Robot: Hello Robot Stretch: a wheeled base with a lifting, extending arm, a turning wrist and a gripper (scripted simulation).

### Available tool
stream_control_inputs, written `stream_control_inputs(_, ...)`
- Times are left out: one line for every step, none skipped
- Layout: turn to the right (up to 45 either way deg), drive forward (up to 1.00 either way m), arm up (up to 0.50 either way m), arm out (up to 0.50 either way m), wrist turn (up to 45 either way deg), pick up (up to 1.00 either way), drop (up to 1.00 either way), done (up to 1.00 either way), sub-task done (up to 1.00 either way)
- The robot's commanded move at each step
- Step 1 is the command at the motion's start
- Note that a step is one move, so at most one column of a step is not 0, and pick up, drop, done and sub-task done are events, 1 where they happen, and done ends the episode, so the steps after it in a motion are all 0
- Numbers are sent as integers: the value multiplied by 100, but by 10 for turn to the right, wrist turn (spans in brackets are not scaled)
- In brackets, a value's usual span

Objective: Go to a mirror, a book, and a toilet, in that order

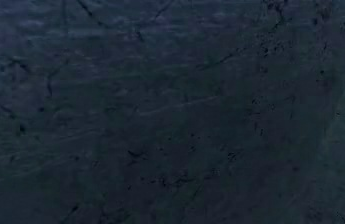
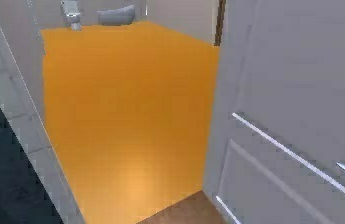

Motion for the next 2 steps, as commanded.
stream_control_inputs(450,0,0,0,0,0,0,0,0)
stream_control_inputs(360,0,0,0,0,0,0,0,0)
